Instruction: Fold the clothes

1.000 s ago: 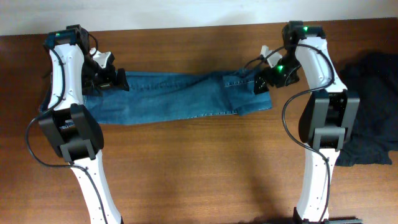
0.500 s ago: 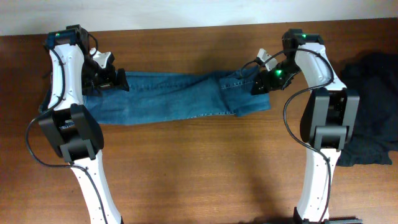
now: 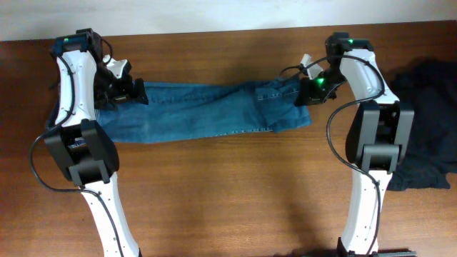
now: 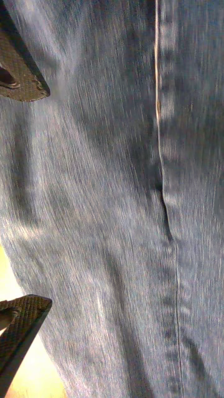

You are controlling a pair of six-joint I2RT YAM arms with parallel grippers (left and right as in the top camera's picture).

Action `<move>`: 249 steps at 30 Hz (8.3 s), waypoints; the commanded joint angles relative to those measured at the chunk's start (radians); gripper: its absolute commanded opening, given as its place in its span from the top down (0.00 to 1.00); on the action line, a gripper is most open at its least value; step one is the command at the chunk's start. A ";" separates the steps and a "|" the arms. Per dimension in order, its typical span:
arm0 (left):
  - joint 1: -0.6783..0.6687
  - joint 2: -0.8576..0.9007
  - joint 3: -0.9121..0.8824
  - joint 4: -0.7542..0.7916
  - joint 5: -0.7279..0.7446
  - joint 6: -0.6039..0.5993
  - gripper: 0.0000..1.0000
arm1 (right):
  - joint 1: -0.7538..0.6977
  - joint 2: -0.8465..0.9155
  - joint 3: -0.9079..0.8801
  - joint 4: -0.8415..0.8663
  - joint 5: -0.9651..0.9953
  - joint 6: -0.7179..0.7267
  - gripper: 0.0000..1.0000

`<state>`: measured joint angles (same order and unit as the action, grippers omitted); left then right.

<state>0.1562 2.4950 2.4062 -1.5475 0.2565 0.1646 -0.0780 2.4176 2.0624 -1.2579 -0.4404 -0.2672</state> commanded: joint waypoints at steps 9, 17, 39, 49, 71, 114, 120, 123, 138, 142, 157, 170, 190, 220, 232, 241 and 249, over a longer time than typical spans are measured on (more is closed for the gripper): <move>-0.003 -0.007 -0.006 0.007 0.000 0.013 0.01 | -0.190 -0.039 0.131 -0.147 0.359 0.146 0.96; -0.003 -0.007 -0.006 0.022 0.001 0.013 0.01 | -0.169 -0.040 0.439 -0.344 0.417 0.223 0.96; -0.003 -0.007 -0.006 0.022 0.000 0.013 0.01 | 0.134 -0.039 0.546 -0.400 0.667 0.467 0.94; -0.003 -0.007 -0.006 0.025 0.001 0.013 0.01 | 0.106 -0.038 0.546 -0.386 0.294 0.421 0.96; -0.003 -0.007 -0.006 0.017 0.001 0.013 0.01 | 0.258 0.029 0.504 -0.307 0.137 0.434 0.96; -0.003 -0.007 -0.006 0.025 0.000 0.013 0.01 | 0.273 0.032 0.266 -0.085 0.210 0.441 0.74; -0.003 -0.007 -0.006 0.025 0.001 0.013 0.01 | 0.275 0.032 0.061 0.079 0.092 0.441 0.75; -0.003 -0.007 -0.006 0.024 0.001 0.013 0.01 | 0.275 0.032 0.028 0.103 0.086 0.441 0.75; -0.003 -0.007 -0.006 0.021 0.000 0.013 0.01 | 0.241 -0.039 0.252 0.005 0.085 0.441 0.61; -0.003 -0.007 -0.006 0.023 0.000 0.013 0.01 | 0.247 -0.026 0.154 0.045 0.085 0.441 0.61; -0.003 -0.007 -0.006 0.027 0.000 0.013 0.01 | 0.282 -0.071 -0.035 0.219 0.151 0.486 0.66; -0.003 -0.007 -0.006 0.040 -0.014 0.013 0.01 | 0.256 -0.188 0.462 -0.119 0.286 0.468 0.01; 0.074 -0.007 -0.229 0.241 0.051 0.031 0.01 | 0.117 -0.186 0.450 -0.288 0.295 0.508 0.01; 0.073 -0.006 -0.298 0.339 0.304 0.088 0.18 | 0.118 -0.186 0.449 -0.303 0.295 0.482 0.01; 0.073 -0.006 -0.298 0.276 0.354 0.126 0.53 | 0.118 -0.177 0.449 -0.306 0.295 0.482 0.01; 0.074 -0.006 -0.298 0.275 0.354 0.126 1.00 | 0.117 -0.137 0.369 -0.285 0.296 0.482 0.01; 0.076 -0.006 -0.296 0.249 0.355 0.126 0.99 | 0.109 -0.135 0.249 -0.219 0.322 0.486 0.01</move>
<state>0.2359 2.4813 2.1166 -1.2831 0.5808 0.2779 0.0341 2.2768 2.3234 -1.4830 -0.1417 0.2249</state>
